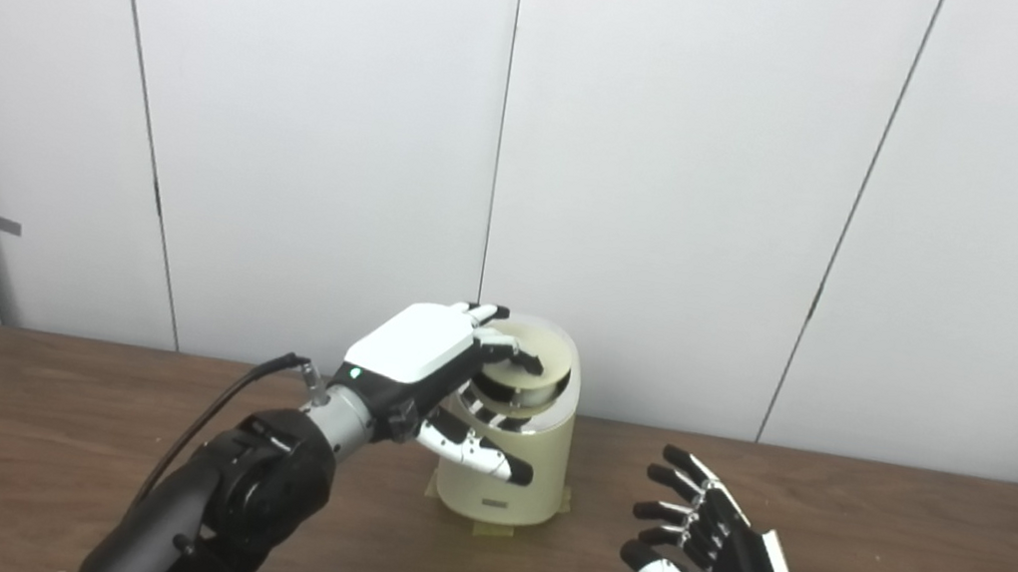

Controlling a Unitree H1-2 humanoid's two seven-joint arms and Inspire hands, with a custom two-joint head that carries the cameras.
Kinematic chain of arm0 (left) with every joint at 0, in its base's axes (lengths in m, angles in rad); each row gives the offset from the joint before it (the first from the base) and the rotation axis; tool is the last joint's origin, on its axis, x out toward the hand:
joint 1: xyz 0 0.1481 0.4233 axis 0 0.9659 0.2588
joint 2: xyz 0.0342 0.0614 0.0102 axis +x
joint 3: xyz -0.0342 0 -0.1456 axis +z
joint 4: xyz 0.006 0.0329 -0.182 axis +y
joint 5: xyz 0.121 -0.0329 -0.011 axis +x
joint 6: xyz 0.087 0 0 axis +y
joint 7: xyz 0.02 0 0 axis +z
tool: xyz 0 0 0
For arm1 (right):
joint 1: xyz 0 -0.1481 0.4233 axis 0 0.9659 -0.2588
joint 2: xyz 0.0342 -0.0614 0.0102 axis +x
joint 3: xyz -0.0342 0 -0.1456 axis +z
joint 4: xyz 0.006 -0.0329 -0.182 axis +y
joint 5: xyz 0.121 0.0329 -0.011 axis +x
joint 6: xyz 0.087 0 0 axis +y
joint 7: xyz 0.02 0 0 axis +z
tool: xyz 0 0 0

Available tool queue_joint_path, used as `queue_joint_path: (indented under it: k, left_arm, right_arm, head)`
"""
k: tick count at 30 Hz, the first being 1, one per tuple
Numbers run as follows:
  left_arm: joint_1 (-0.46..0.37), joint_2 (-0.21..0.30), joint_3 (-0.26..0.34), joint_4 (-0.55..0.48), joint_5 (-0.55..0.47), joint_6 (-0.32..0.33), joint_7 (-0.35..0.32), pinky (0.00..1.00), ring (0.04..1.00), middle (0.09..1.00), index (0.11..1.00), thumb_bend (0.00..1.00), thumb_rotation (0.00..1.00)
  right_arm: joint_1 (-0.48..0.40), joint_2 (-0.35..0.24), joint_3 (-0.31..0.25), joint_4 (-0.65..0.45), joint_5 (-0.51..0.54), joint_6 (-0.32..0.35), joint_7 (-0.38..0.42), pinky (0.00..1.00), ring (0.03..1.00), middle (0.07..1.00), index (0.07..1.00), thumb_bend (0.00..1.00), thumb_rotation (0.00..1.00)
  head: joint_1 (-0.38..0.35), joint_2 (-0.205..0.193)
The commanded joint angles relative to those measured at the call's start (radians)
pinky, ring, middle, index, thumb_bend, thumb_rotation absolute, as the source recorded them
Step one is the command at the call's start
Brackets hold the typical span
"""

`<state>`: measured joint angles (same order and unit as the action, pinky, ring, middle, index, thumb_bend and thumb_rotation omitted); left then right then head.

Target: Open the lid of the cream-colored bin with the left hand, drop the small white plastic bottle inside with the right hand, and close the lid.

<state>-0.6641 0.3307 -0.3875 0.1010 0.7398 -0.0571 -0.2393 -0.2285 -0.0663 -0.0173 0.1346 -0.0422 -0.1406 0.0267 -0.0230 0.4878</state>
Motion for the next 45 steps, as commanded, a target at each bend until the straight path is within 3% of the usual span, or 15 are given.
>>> queue_joint_path:
  k: [1,11,18,25,33,35,38,40,41,45]
  left_arm:
    - [-0.025,0.021,-0.012,-0.01,0.047,-0.034,0.03,1.0,0.976,0.798,0.79,0.92,0.54]
    - [-0.015,0.038,-0.083,-0.025,0.217,-0.035,-0.034,1.0,0.989,0.795,0.788,0.93,0.54]
    - [0.005,0.023,-0.093,-0.017,0.213,0.005,-0.098,1.0,0.997,0.775,0.775,0.93,0.54]
    - [0.02,0.02,-0.083,-0.007,0.175,0.013,-0.094,1.0,0.99,0.778,0.77,0.92,0.58]
    - [0.046,-0.003,0.026,-0.076,0.07,-0.026,0.039,1.0,0.963,0.82,0.815,0.81,0.54]
    - [0.053,-0.014,0.09,-0.113,0.014,-0.023,0.073,1.0,0.953,0.837,0.839,0.78,0.5]
    - [0.062,-0.028,0.169,-0.13,-0.049,-0.055,0.138,0.92,0.912,0.846,0.862,0.75,0.47]
    - [0.071,-0.043,0.224,-0.125,-0.096,-0.088,0.199,0.77,0.867,0.859,0.87,0.73,0.43]
    - [0.08,-0.052,0.251,-0.127,-0.123,-0.097,0.222,0.75,0.859,0.861,0.871,0.72,0.42]
    - [0.124,-0.088,0.318,-0.141,-0.204,-0.105,0.271,0.79,0.87,0.867,0.887,0.67,0.35]
  right_arm:
    - [-0.024,0.004,-0.004,-0.041,0.007,-0.004,-0.009,0.55,0.668,0.802,0.837,0.86,0.4]
    - [-0.024,0.002,-0.001,-0.048,0.004,-0.008,-0.007,0.56,0.669,0.799,0.837,0.86,0.39]
    - [-0.018,0.005,-0.002,-0.065,0.009,0.007,-0.007,0.57,0.678,0.801,0.839,0.86,0.4]
    - [-0.017,0.001,-0.001,-0.065,0.009,0.001,-0.004,0.56,0.672,0.799,0.84,0.85,0.39]
    - [-0.019,0.002,-0.002,-0.063,0.015,0.004,-0.003,0.57,0.675,0.797,0.837,0.84,0.38]
    - [-0.019,0.001,-0.003,-0.062,0.016,0.004,-0.004,0.57,0.676,0.799,0.837,0.84,0.38]
    - [-0.02,-0.001,-0.005,-0.054,0.019,-0.001,-0.003,0.57,0.677,0.801,0.838,0.85,0.38]
    - [-0.02,-0.003,-0.006,-0.05,0.02,-0.002,-0.003,0.57,0.673,0.797,0.836,0.86,0.39]
    - [-0.02,-0.003,-0.006,-0.052,0.019,0.0,-0.003,0.57,0.673,0.797,0.836,0.86,0.39]
    - [-0.018,-0.003,-0.008,-0.057,0.024,0.003,-0.002,0.56,0.67,0.797,0.834,0.85,0.38]
  head:
    - [-0.003,0.003]
    - [-0.002,0.013]
    - [-0.002,0.024]
    - [-0.003,0.028]
    - [-0.002,0.028]
    - [0.0,0.028]
    - [0.002,0.028]
    - [0.003,0.028]
    - [0.004,0.028]
    - [0.007,0.03]
